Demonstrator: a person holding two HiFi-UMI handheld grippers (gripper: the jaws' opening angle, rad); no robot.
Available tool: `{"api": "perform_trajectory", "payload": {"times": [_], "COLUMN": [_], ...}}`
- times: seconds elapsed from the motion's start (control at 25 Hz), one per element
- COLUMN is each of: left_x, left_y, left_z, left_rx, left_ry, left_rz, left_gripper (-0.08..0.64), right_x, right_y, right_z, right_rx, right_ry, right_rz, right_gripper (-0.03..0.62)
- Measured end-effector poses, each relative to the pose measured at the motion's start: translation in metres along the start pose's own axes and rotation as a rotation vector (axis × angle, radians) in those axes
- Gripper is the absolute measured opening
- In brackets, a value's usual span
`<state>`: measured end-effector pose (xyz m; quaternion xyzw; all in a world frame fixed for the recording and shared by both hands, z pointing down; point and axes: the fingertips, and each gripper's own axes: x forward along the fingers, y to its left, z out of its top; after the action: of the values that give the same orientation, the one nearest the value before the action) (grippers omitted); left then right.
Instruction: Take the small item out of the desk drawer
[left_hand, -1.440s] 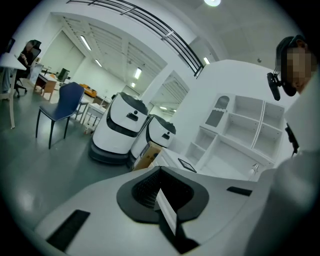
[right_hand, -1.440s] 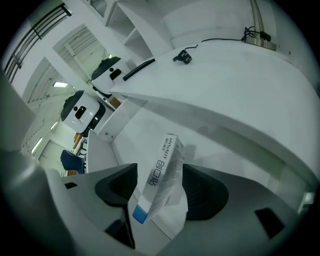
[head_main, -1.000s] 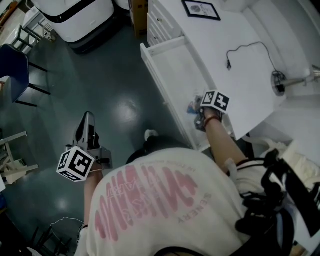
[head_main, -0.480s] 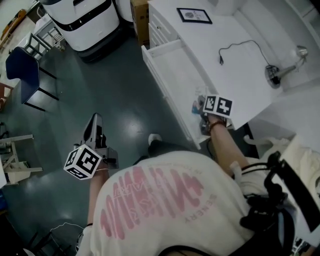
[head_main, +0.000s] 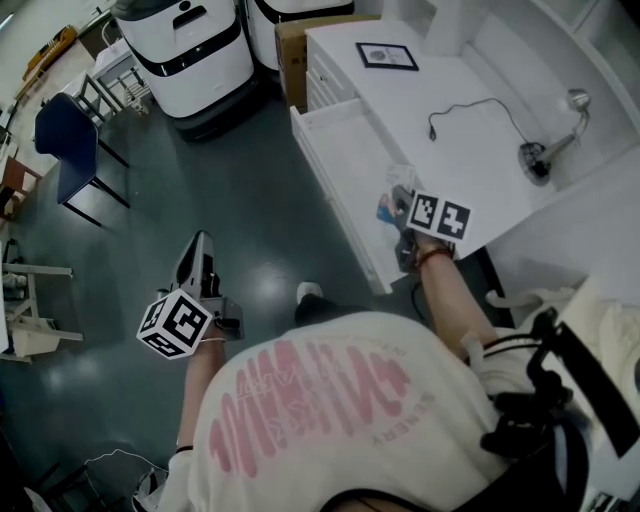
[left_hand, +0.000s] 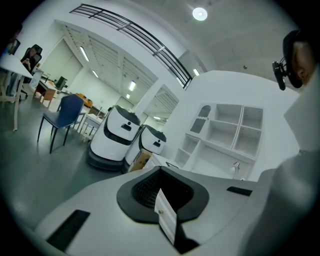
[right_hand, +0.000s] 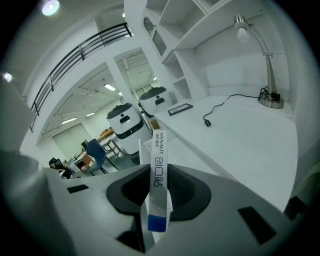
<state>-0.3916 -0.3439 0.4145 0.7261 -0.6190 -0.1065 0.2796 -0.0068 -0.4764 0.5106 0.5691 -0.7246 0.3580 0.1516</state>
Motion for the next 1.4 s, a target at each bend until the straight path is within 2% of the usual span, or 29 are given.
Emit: {"api": "perform_trajectory", "payload": {"times": [0.36, 0.76, 0.88, 1.04, 1.24, 1.4], "left_x": [-0.026, -0.022, -0.021, -0.022, -0.021, -0.023], "left_y": [-0.041, -0.107, -0.127, -0.147, -0.179, -0.205], "left_z": [-0.006, -0.035, -0.049, -0.063, -0.093, -0.122], "left_rx": [0.013, 0.061, 0.076, 0.064, 0.041, 0.030], "left_ry": [-0.061, -0.020, -0.011, -0.020, -0.027, -0.006], "left_rz": [-0.025, -0.074, -0.078, -0.042, -0.009, -0.013], "left_gripper": [0.029, 0.029, 0.029, 0.029, 0.029, 0.029], "right_x": [-0.062, -0.111, -0.118, -0.127, -0.143, -0.156], "right_y": [0.058, 0.095, 0.092, 0.079, 0.046, 0.021], "right_z": [0.049, 0.058, 0.052, 0.047, 0.039, 0.033], "right_rx": [-0.092, -0.121, -0.139, -0.171, -0.197, -0.207], "right_ry": [-0.181, -0.282, -0.279, -0.245, -0.197, -0.181], "right_rz": [0.162, 0.345, 0.396, 0.432, 0.452, 0.462], "right_gripper": [0.100, 0.101, 0.101, 0.101, 0.101, 0.101]}}
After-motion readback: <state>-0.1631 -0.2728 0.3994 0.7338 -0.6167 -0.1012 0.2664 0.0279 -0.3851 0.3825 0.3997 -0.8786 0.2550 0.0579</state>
